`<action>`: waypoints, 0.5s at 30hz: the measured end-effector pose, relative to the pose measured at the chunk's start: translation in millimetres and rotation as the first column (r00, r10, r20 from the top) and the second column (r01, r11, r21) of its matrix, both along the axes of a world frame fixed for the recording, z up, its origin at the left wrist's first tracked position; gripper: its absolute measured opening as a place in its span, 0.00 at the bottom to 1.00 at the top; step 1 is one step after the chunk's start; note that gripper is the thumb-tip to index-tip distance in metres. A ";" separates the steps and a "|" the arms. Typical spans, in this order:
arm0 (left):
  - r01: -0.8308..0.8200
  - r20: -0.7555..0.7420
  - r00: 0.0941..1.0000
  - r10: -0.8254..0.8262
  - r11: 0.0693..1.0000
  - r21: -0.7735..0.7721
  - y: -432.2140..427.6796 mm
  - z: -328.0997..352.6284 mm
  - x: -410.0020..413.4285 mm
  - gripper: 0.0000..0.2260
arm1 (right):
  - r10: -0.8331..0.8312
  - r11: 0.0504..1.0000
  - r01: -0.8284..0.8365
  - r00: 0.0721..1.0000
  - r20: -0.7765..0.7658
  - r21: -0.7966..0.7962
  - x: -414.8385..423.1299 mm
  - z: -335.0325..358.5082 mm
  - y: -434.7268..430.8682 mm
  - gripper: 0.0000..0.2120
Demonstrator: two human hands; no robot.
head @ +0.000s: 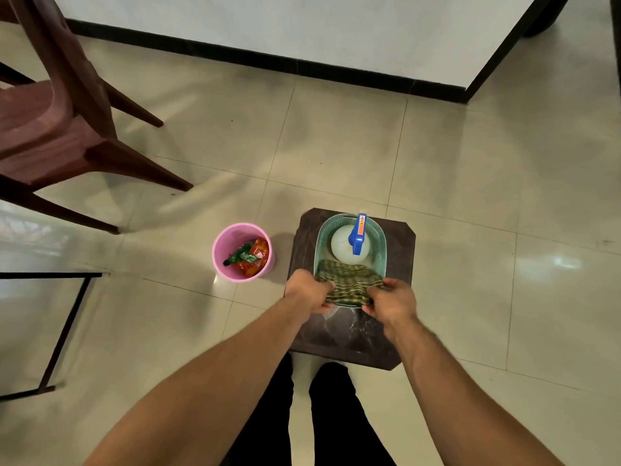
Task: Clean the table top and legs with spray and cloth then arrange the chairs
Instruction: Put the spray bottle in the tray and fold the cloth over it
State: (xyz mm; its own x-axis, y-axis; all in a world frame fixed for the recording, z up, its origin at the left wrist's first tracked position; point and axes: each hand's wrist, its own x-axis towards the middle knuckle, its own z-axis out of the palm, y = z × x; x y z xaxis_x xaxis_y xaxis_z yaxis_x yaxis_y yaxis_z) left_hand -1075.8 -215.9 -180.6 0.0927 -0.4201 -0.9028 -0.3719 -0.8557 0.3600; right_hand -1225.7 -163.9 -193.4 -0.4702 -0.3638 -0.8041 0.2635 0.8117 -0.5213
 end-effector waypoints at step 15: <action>0.179 0.098 0.983 -0.154 0.911 -0.371 72.6 -30.8 24.1 0.12 | 0.195 0.980 -0.196 0.899 -0.391 0.037 19.9 -24.0 62.5 0.08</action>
